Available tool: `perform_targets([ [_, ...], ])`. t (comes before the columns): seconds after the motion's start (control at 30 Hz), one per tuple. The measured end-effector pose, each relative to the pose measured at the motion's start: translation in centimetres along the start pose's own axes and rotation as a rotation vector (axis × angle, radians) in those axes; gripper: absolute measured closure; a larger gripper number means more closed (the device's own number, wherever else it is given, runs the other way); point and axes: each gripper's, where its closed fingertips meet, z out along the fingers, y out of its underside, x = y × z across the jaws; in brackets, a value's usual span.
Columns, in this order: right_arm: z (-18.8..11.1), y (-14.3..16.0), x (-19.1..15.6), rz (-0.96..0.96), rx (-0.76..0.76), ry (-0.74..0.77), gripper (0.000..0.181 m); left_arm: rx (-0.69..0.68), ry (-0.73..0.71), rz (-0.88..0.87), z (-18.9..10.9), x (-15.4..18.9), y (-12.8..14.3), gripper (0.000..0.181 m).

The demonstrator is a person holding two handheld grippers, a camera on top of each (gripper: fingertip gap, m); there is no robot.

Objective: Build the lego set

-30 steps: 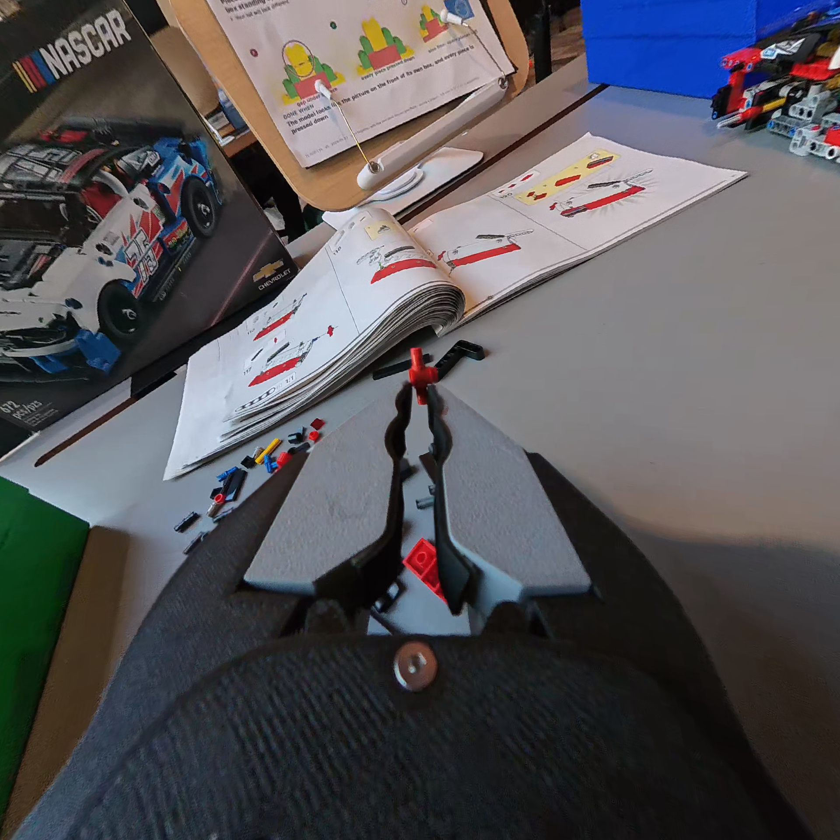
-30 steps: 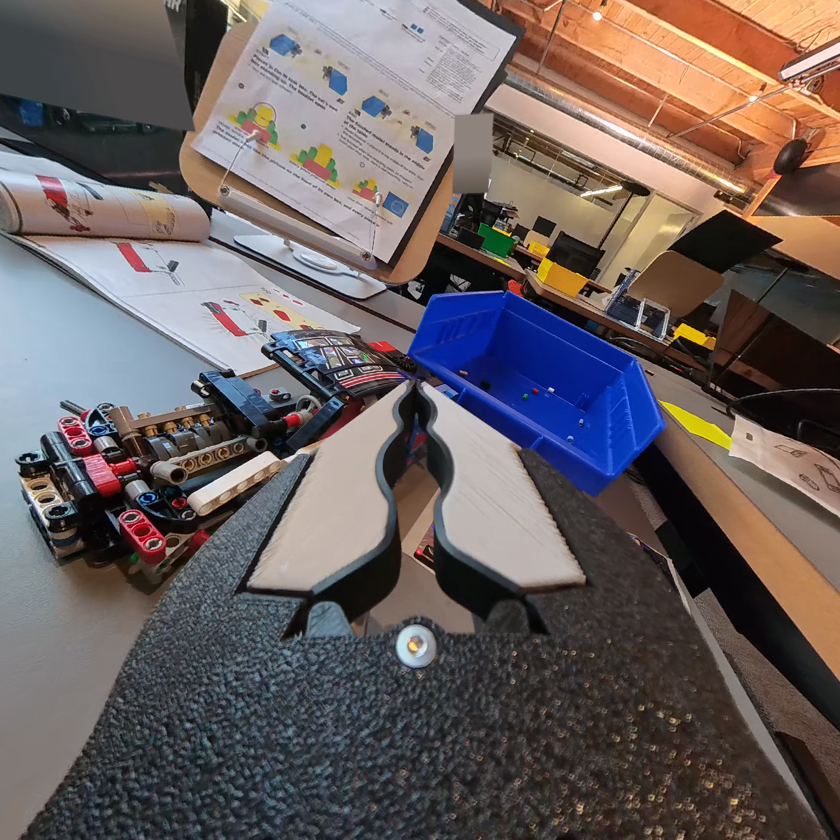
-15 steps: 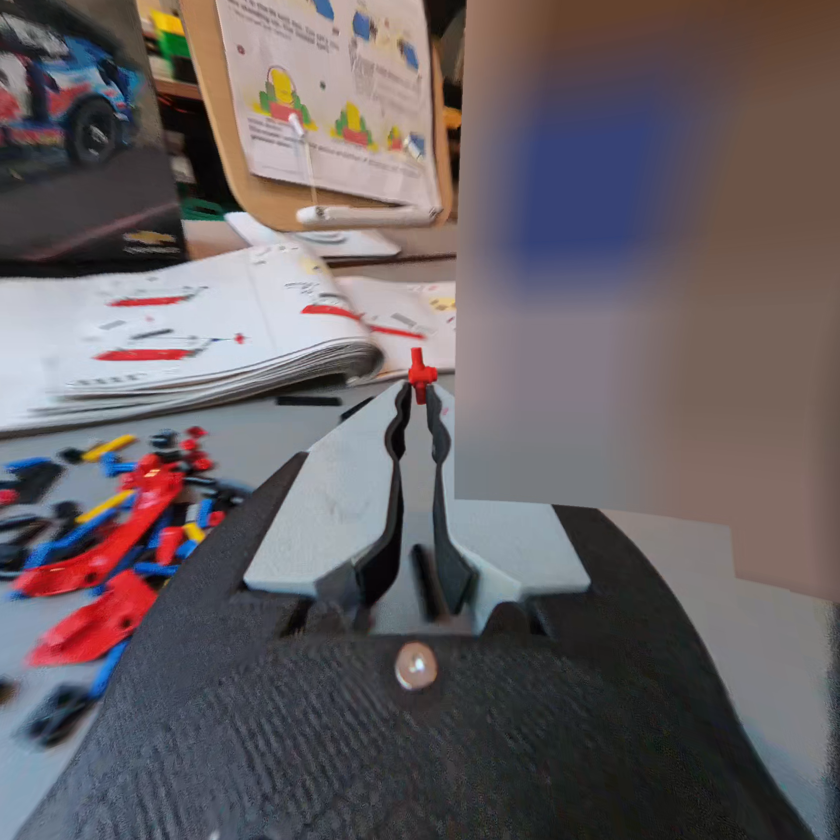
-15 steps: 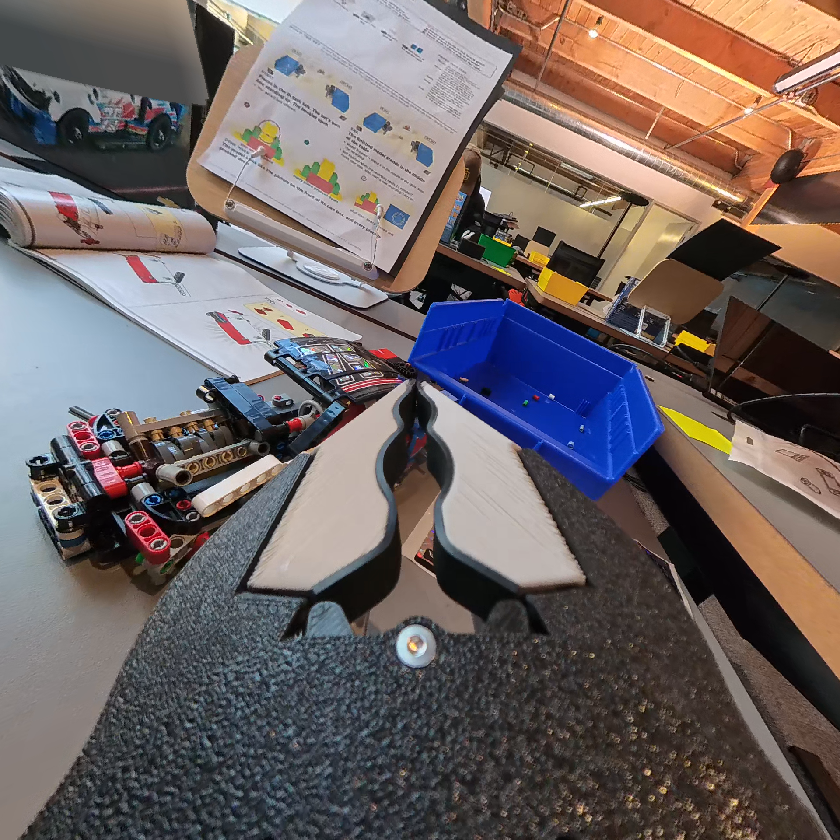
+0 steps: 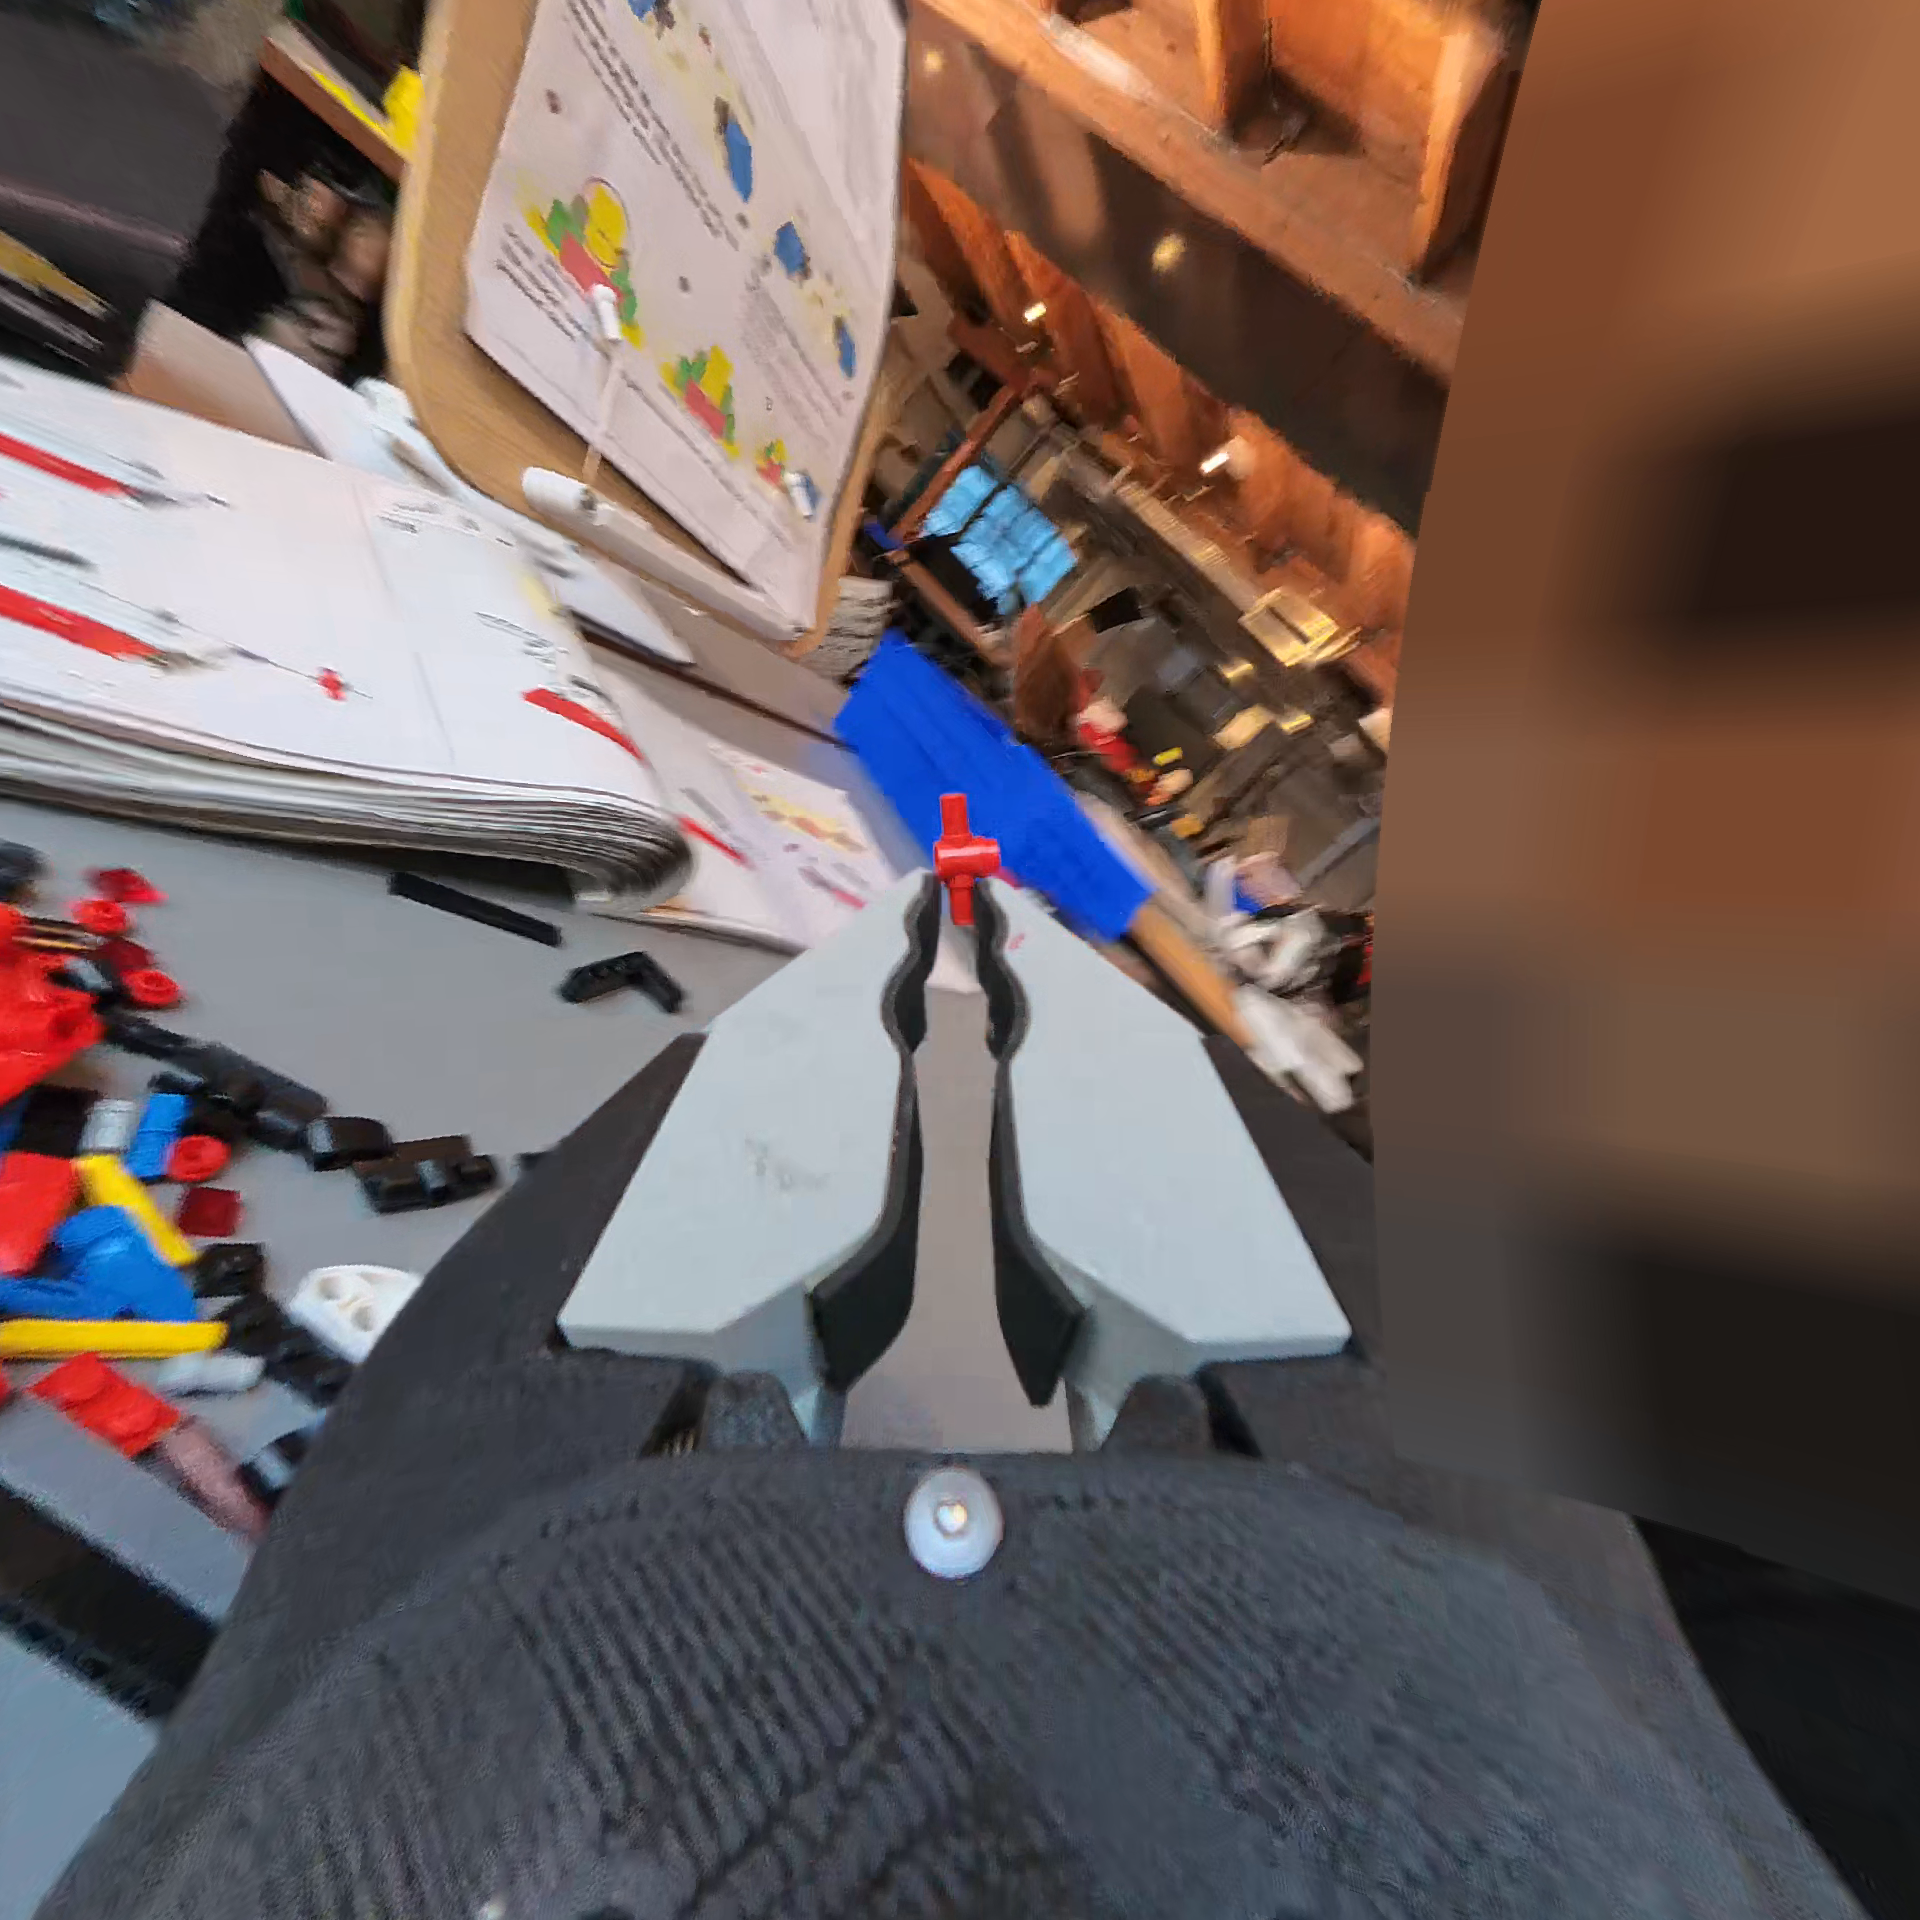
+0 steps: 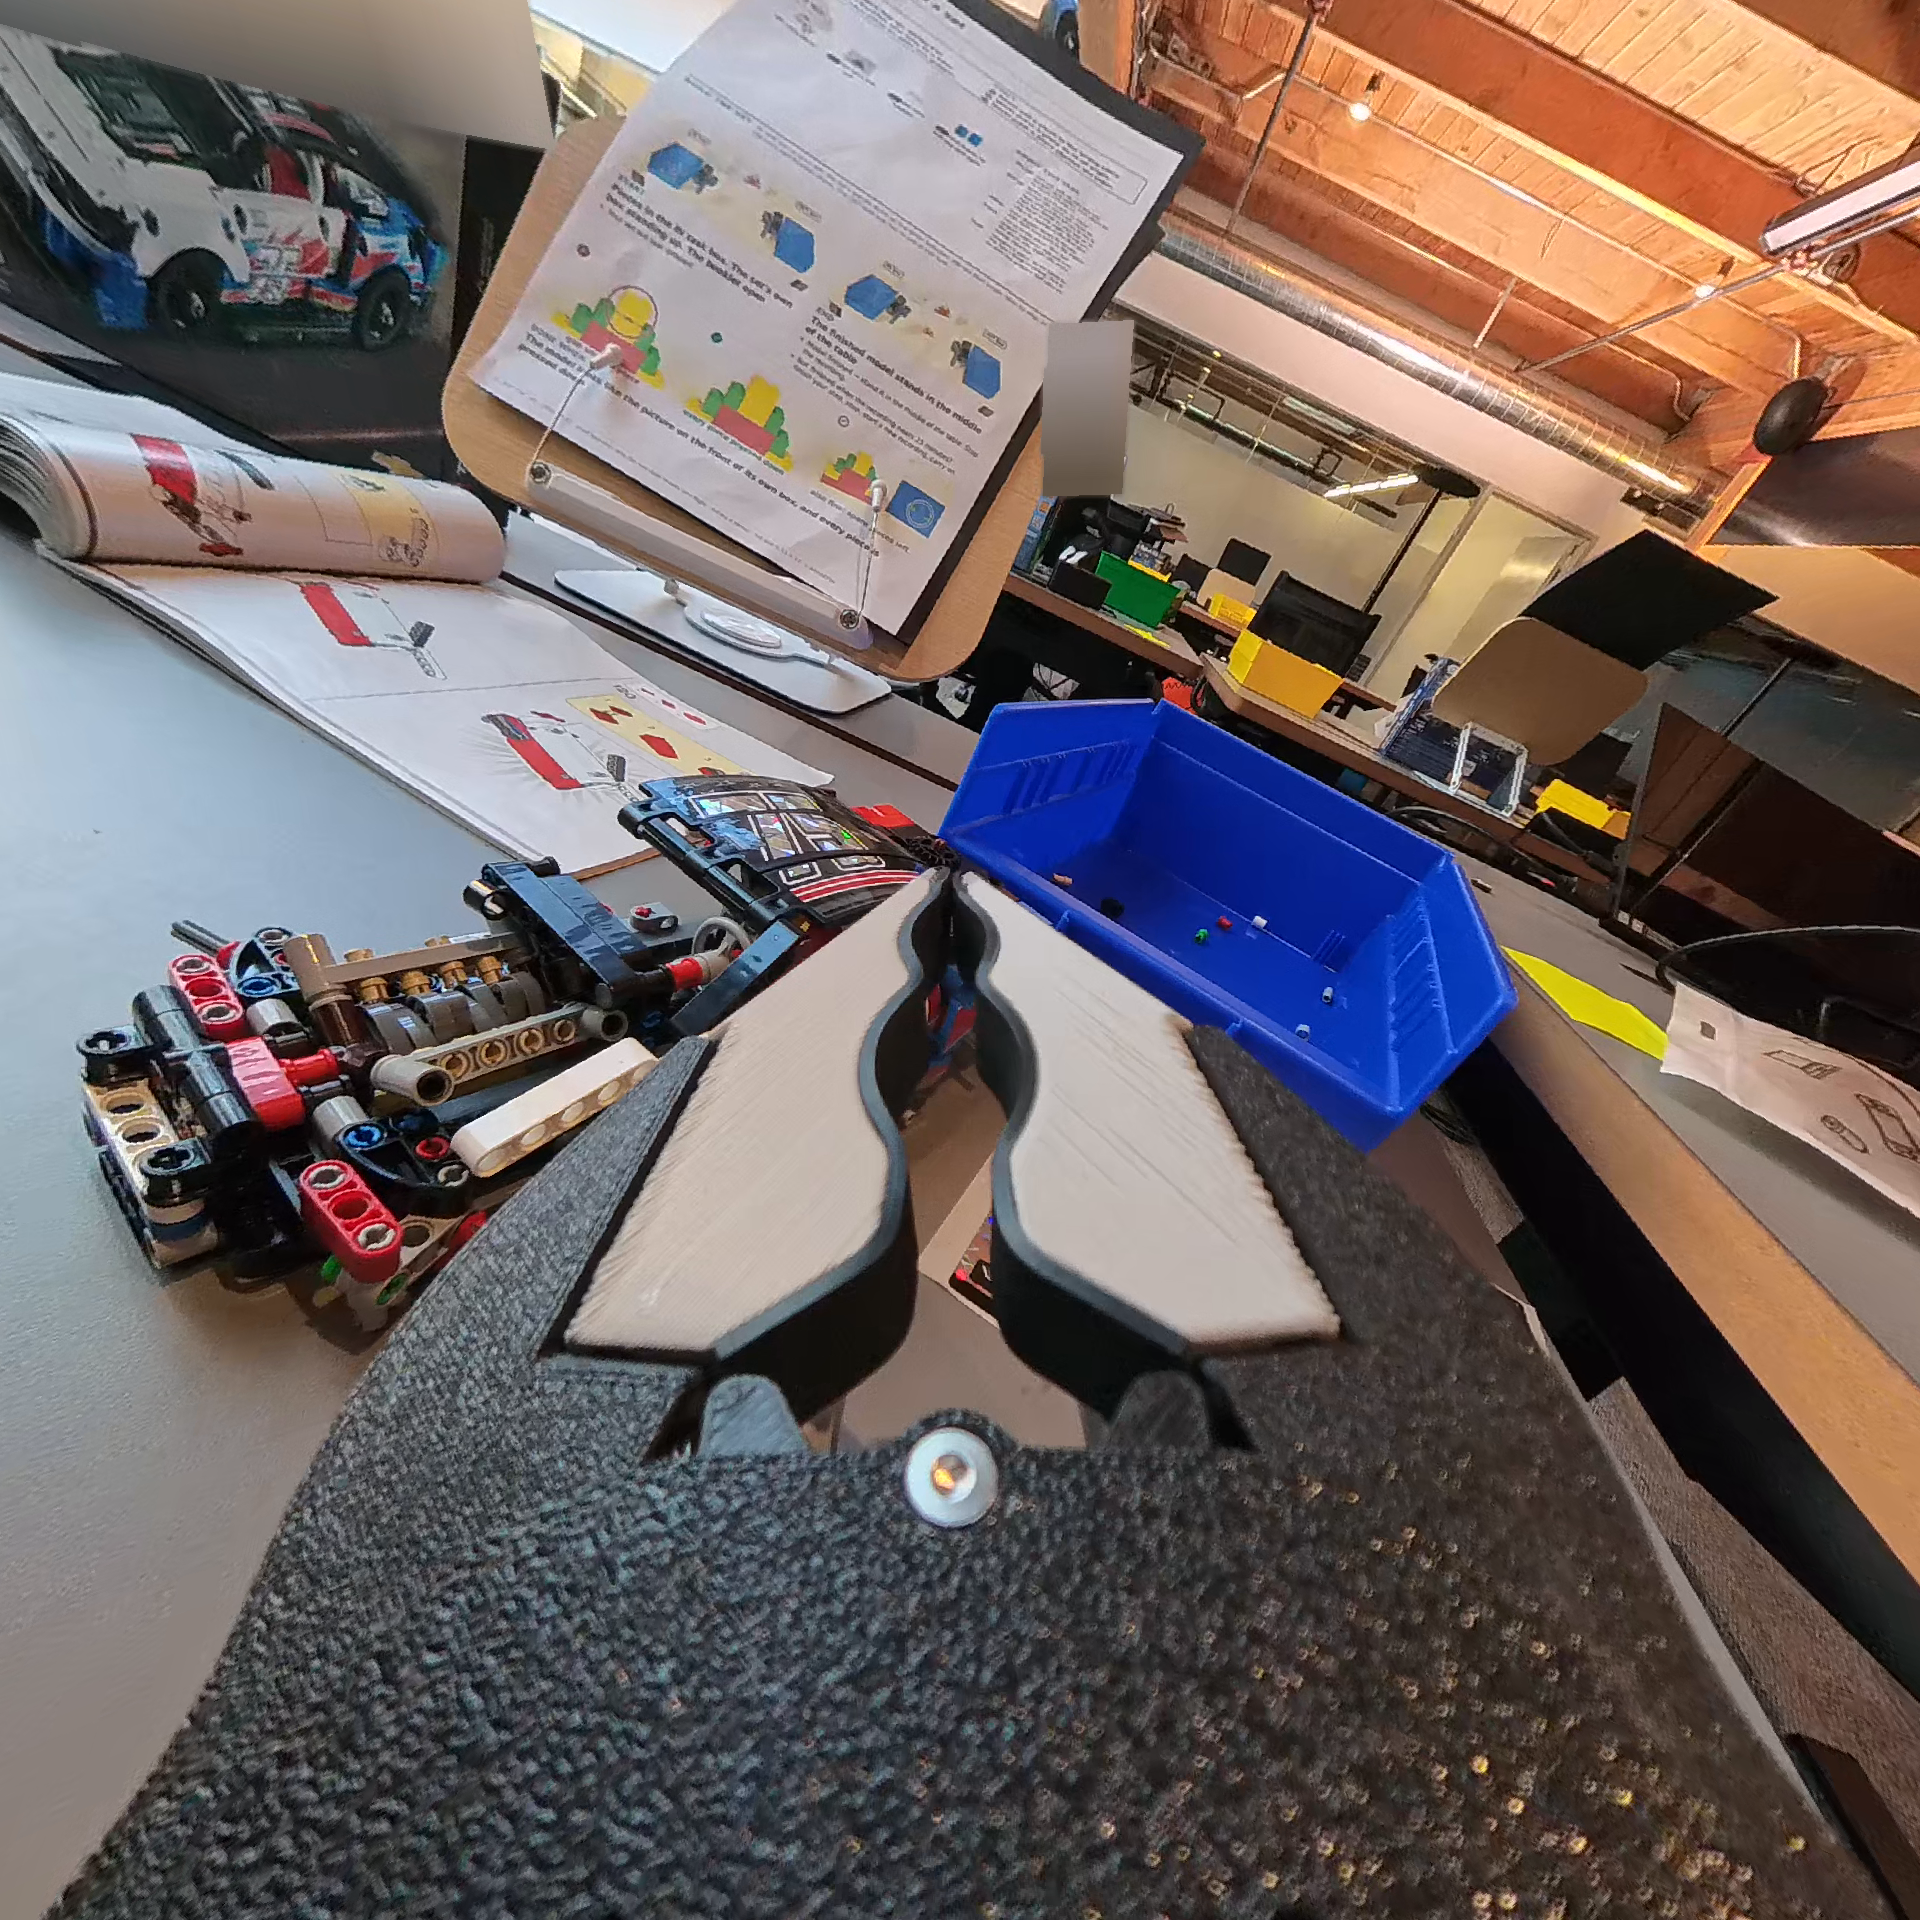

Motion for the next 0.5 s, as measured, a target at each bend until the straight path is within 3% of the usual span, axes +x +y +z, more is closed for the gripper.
perform_targets([
  [0.27,-0.3,-0.4,0.0,0.013,0.026,0.000,0.181,-0.174,-0.515,0.912,0.8,-1.6,1.9,0.178],
  [0.33,-0.3,-0.5,0.0,0.017,0.032,-0.001,0.181,-0.182,-0.556,1.000,0.8,-1.6,2.1,0.178],
  [0.5,-0.3,-0.5,-0.2,0.004,0.030,-0.006,0.181,-0.192,-0.542,0.981,0.9,-1.5,2.3,0.178],
])
